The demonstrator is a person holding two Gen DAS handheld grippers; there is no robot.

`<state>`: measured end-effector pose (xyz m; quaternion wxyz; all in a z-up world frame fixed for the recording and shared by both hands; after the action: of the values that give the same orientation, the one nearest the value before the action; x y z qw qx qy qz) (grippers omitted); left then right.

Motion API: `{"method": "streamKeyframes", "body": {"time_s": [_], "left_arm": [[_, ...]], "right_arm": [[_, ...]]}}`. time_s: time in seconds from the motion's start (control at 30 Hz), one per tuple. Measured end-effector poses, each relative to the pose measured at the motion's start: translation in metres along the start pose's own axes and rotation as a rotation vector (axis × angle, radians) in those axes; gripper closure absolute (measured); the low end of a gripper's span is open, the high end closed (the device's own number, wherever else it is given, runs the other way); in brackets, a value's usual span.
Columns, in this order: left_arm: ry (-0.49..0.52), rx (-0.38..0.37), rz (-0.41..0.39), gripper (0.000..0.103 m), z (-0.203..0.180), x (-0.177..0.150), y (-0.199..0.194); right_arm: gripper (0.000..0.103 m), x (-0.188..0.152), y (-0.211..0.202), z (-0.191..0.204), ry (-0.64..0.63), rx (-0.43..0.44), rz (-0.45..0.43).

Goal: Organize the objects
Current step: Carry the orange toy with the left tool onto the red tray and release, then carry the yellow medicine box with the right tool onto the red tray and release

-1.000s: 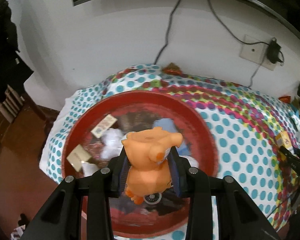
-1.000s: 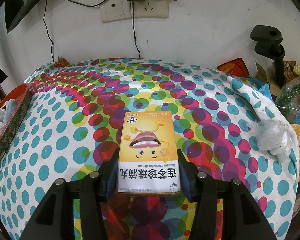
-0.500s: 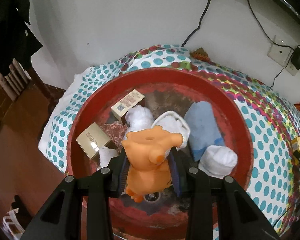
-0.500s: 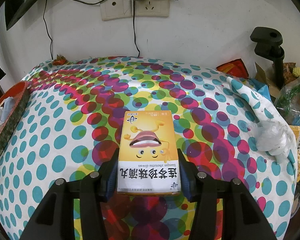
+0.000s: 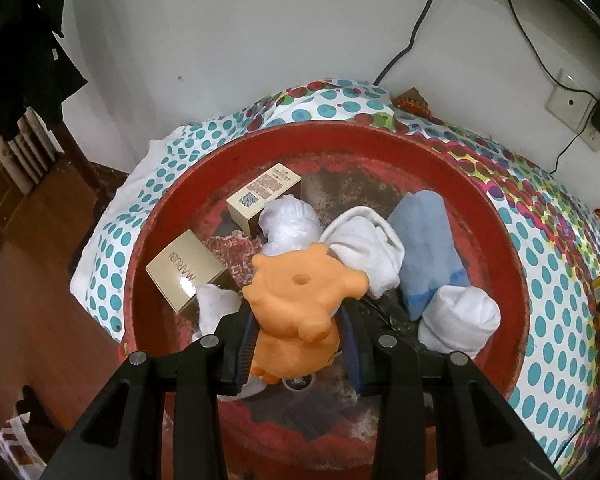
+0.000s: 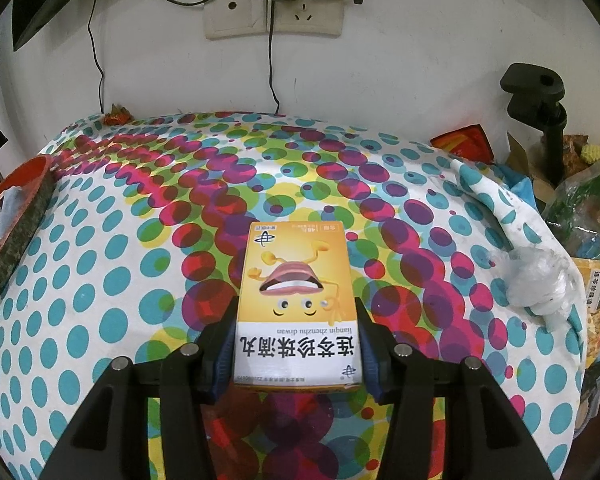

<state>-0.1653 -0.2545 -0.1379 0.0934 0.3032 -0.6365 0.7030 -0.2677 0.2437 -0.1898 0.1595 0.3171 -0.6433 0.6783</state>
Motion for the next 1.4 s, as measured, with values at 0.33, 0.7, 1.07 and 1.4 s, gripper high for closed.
{"method": "streamKeyframes", "body": {"time_s": [0.33, 0.7, 1.07, 1.4], "left_arm": [[0.049, 0.073, -0.063, 0.034, 0.005, 0.001, -0.008], [0.061, 0.100, -0.219, 0.004, 0.006, 0.008, -0.056], [0.100, 0.123, -0.224, 0.000, 0.006, -0.019, -0.068], [0.035, 0.104, -0.229, 0.000, 0.027, -0.033, -0.069]], "right_arm": [[0.052, 0.000, 0.000, 0.000, -0.008, -0.024, -0.002], [0.052, 0.001, -0.001, -0.001, -0.016, -0.060, -0.004], [0.052, 0.000, -0.002, -0.007, -0.015, -0.127, -0.006], [0.052, 0.011, -0.015, 0.008, 0.028, -0.131, -0.012]]}}
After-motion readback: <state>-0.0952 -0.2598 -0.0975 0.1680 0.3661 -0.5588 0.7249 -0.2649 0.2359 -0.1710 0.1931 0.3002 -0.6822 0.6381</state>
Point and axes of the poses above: each gripper's, at about its wrist camera, not at the fingertips, and y roughly the way its jaws point, z to its left, x to its top, the point moved 9 cm from there along y, roughly the way its jaws point
